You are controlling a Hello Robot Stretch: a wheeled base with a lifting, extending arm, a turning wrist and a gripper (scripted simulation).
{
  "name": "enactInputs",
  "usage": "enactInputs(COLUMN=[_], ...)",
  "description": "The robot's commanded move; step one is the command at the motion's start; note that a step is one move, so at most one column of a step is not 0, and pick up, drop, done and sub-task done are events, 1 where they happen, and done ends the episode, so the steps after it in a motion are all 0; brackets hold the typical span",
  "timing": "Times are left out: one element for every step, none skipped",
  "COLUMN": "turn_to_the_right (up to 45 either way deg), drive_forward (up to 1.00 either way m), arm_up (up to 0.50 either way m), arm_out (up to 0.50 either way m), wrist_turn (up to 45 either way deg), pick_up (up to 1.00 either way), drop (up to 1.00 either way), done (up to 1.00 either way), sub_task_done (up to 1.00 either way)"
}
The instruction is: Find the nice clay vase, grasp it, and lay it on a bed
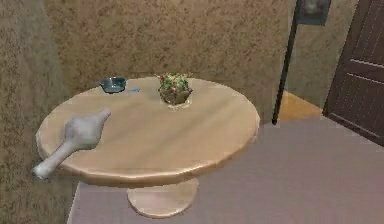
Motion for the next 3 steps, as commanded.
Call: enactInputs(turn_to_the_right=[0.0,-45.0,-45.0], drive_forward=[0.15,0.0,0.0], arm_up=[0.0,0.0,0.0], arm_out=[0.0,0.0,0.0], wrist_turn=[0.0,0.0,0.0], pick_up=[0.0,0.0,0.0], drop=[0.0,0.0,0.0], done=[0.0,0.0,0.0], sub_task_done=[0.0,0.0,0.0])
